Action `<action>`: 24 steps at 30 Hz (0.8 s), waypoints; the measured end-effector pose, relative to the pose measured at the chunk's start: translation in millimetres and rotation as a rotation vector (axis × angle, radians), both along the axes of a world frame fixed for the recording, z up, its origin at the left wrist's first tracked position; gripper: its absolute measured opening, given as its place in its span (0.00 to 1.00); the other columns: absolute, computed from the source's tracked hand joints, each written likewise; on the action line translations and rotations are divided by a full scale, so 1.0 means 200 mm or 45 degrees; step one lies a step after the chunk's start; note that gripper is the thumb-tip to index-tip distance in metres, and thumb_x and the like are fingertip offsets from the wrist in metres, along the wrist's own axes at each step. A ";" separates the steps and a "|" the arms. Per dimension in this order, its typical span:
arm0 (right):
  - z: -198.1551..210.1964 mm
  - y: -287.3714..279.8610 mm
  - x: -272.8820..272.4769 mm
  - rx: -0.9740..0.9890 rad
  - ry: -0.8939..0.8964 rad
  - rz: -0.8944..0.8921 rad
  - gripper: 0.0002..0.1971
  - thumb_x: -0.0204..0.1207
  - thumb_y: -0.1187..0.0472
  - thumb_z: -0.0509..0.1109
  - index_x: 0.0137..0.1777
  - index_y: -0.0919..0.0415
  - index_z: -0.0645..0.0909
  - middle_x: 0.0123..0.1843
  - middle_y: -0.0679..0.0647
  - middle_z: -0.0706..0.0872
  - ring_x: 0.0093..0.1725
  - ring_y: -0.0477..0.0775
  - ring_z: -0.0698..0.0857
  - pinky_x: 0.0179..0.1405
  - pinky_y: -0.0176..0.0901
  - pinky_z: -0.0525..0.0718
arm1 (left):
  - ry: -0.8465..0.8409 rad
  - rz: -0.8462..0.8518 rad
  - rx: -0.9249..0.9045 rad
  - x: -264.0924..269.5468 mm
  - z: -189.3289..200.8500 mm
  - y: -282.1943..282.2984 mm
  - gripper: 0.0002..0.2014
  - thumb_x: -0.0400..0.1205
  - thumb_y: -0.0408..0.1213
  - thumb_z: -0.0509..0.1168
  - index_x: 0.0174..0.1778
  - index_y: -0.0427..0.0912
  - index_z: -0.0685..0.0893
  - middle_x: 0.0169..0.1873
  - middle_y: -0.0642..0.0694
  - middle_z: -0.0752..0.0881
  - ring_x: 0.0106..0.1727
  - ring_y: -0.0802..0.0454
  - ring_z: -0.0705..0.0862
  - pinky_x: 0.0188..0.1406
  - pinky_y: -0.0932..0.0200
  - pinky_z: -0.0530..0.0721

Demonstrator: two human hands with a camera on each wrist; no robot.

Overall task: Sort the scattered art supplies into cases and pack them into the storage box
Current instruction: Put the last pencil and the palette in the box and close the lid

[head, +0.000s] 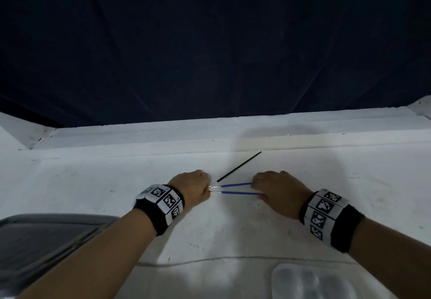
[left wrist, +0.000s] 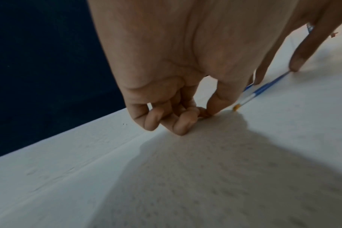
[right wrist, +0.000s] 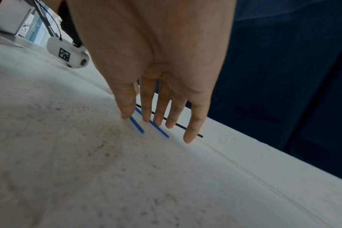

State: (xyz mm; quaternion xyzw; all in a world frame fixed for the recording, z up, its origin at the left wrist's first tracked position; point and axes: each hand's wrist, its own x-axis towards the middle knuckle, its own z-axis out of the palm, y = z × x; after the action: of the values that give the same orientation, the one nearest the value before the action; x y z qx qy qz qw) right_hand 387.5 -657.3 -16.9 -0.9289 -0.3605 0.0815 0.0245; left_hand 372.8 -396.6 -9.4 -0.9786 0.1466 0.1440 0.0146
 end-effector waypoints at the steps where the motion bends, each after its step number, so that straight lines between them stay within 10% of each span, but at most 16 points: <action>1: -0.02 0.00 0.01 0.067 -0.062 0.020 0.11 0.79 0.62 0.67 0.58 0.56 0.87 0.60 0.52 0.87 0.54 0.57 0.88 0.49 0.52 0.83 | 0.027 -0.020 -0.007 -0.04 0.01 -0.01 0.08 0.85 0.44 0.58 0.52 0.44 0.77 0.52 0.44 0.80 0.48 0.42 0.83 0.47 0.53 0.79; 5: -0.07 -0.02 0.00 0.039 -0.173 0.131 0.08 0.71 0.65 0.73 0.44 0.51 0.89 0.45 0.47 0.90 0.39 0.53 0.89 0.44 0.45 0.80 | 0.158 -0.078 -0.066 -0.15 0.03 -0.02 0.08 0.83 0.44 0.63 0.41 0.45 0.76 0.44 0.48 0.79 0.42 0.48 0.80 0.44 0.54 0.79; 11: -0.08 -0.08 -0.08 0.064 -0.253 0.207 0.17 0.50 0.68 0.87 0.32 0.47 0.87 0.33 0.41 0.88 0.27 0.43 0.84 0.37 0.33 0.80 | 0.363 -0.216 -0.274 -0.24 0.10 -0.08 0.05 0.83 0.40 0.67 0.50 0.45 0.86 0.48 0.50 0.88 0.45 0.57 0.81 0.45 0.65 0.78; 18: 0.00 -0.09 -0.15 -0.012 0.021 0.181 0.12 0.86 0.65 0.58 0.60 0.56 0.82 0.58 0.53 0.84 0.59 0.55 0.81 0.53 0.46 0.70 | 0.149 -0.369 -0.233 -0.14 0.05 -0.17 0.19 0.90 0.34 0.53 0.76 0.57 0.72 0.57 0.48 0.75 0.53 0.49 0.77 0.55 0.51 0.80; 24: 0.02 -0.11 -0.17 0.054 0.273 0.008 0.06 0.82 0.62 0.65 0.56 0.57 0.81 0.56 0.51 0.82 0.56 0.53 0.80 0.60 0.47 0.76 | 0.260 -0.491 -0.339 -0.03 0.04 -0.19 0.16 0.83 0.23 0.62 0.60 0.44 0.86 0.46 0.51 0.80 0.47 0.53 0.78 0.53 0.56 0.80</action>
State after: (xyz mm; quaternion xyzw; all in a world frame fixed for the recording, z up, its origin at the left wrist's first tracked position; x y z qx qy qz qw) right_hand 353.3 -680.3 -13.7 -0.9130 -0.3604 0.1728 0.0823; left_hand 366.7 -434.3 -0.9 -0.9061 0.3491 0.2161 -0.1022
